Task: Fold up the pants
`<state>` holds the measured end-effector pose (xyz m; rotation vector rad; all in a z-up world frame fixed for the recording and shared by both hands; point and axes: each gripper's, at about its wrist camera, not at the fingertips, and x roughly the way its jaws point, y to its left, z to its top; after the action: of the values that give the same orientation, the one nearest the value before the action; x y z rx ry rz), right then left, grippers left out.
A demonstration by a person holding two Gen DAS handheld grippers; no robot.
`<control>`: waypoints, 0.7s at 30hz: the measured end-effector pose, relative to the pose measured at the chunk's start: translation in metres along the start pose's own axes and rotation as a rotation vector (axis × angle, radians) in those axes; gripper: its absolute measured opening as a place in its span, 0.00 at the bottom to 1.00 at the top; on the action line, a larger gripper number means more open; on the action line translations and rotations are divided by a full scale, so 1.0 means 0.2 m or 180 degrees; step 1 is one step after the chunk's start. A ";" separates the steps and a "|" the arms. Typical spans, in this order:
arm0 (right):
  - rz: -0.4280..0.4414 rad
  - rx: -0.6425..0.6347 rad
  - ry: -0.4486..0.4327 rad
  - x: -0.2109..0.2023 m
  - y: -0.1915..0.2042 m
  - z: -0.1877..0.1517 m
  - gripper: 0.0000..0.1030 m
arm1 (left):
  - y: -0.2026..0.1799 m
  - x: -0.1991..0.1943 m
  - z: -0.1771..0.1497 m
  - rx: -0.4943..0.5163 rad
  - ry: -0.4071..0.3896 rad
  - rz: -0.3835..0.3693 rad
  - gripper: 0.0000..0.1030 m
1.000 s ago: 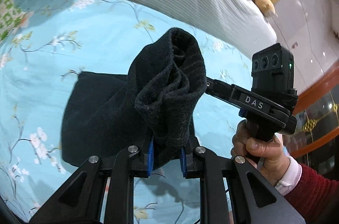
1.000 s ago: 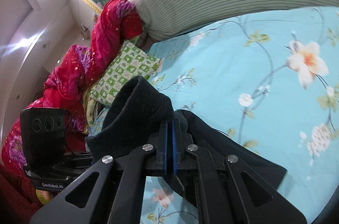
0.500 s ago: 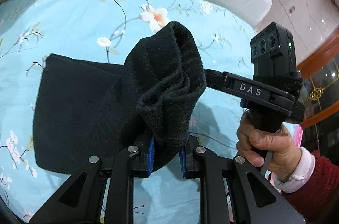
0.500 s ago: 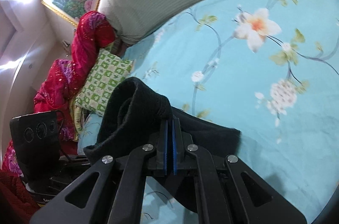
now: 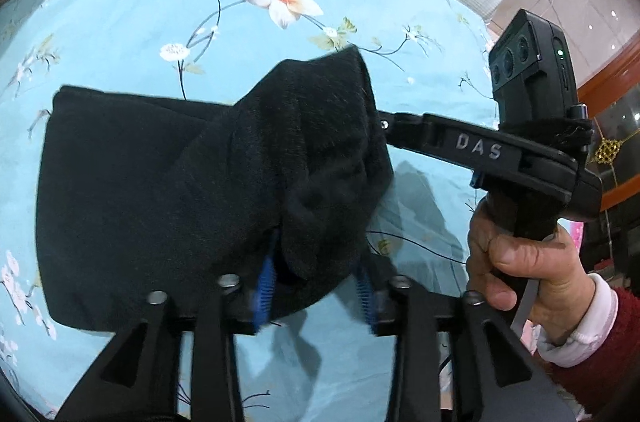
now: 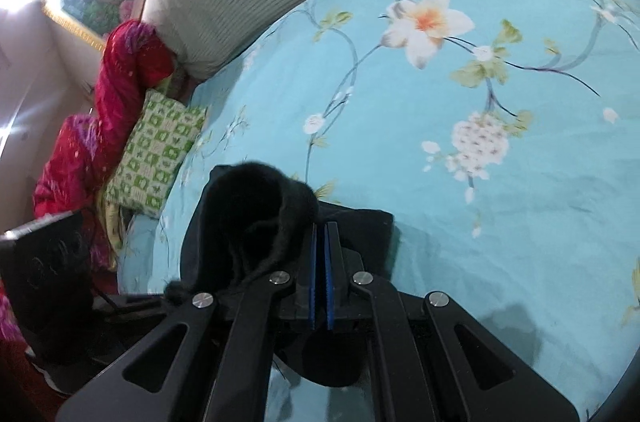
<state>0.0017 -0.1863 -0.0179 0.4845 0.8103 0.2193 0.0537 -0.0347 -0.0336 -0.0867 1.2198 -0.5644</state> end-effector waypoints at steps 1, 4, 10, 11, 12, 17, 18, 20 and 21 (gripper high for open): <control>-0.0031 0.0060 0.0002 -0.01 -0.01 0.00 0.04 | 0.00 0.01 0.00 -0.0009 0.0018 -0.0025 0.48; -0.0154 0.0143 0.0001 -0.06 -0.03 -0.02 0.06 | -0.01 0.01 -0.02 0.0029 0.0043 -0.0042 0.54; -0.0295 0.0379 -0.0119 -0.17 -0.06 -0.07 0.56 | -0.02 -0.05 -0.05 0.0094 0.0033 -0.0128 0.56; -0.0292 0.0415 -0.0171 -0.19 -0.07 -0.08 0.57 | -0.02 -0.06 -0.05 0.0092 0.0020 -0.0140 0.57; -0.0284 0.0462 -0.0226 -0.22 -0.08 -0.09 0.59 | -0.02 -0.08 -0.05 0.0079 0.0004 -0.0157 0.57; -0.0264 0.0583 -0.0305 -0.28 -0.09 -0.13 0.62 | 0.03 -0.14 -0.03 -0.0007 -0.0072 -0.0193 0.59; -0.0269 0.0574 -0.0312 -0.29 -0.08 -0.14 0.63 | 0.04 -0.15 -0.03 -0.0026 -0.0085 -0.0180 0.60; -0.0275 0.0560 -0.0308 -0.29 -0.06 -0.15 0.64 | 0.08 -0.18 -0.03 -0.0080 -0.0116 -0.0158 0.60; -0.0271 0.0561 -0.0303 -0.29 -0.05 -0.15 0.65 | 0.09 -0.19 -0.03 -0.0103 -0.0126 -0.0144 0.60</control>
<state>-0.0600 -0.2066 -0.0043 0.6201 0.7587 0.0458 0.0462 -0.0004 -0.0104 -0.1524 1.1911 -0.5799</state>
